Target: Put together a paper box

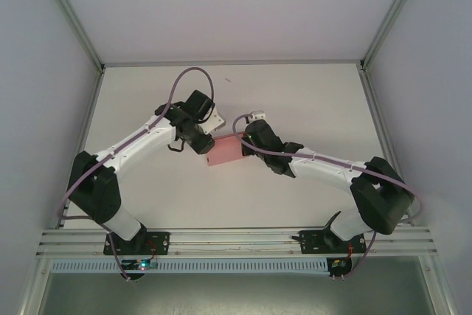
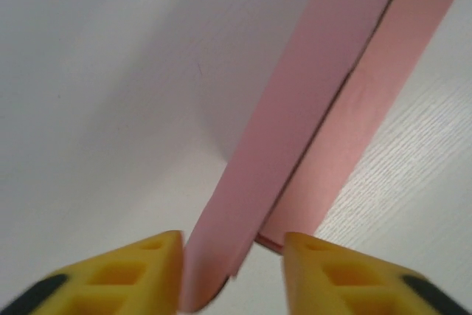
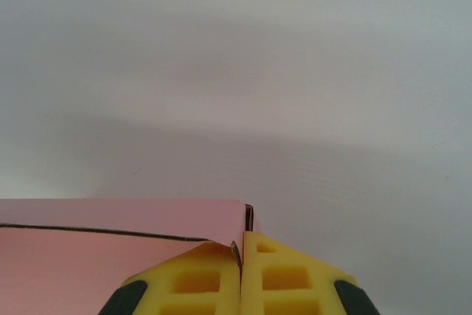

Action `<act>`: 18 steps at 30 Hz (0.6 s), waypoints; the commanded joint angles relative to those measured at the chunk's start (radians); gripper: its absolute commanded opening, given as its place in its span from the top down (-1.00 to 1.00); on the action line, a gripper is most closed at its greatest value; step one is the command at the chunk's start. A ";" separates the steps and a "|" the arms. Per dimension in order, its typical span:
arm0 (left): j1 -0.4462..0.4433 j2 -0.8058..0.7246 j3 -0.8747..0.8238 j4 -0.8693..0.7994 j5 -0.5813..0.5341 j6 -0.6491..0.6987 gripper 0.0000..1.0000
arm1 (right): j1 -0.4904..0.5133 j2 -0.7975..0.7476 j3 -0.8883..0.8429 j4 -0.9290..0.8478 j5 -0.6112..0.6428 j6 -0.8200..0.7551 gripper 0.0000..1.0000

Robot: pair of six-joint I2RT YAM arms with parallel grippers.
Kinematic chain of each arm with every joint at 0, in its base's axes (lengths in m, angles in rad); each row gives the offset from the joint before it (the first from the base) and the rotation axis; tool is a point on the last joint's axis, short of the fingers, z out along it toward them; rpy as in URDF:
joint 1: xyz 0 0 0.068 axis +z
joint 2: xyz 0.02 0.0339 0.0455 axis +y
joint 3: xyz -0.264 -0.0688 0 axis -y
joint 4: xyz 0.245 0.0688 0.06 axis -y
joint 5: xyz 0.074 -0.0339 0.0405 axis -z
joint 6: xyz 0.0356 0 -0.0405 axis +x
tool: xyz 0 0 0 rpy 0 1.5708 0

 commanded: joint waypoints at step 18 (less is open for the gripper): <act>-0.018 -0.031 0.007 -0.041 -0.151 -0.078 0.39 | 0.013 0.067 -0.009 -0.205 -0.084 -0.011 1.00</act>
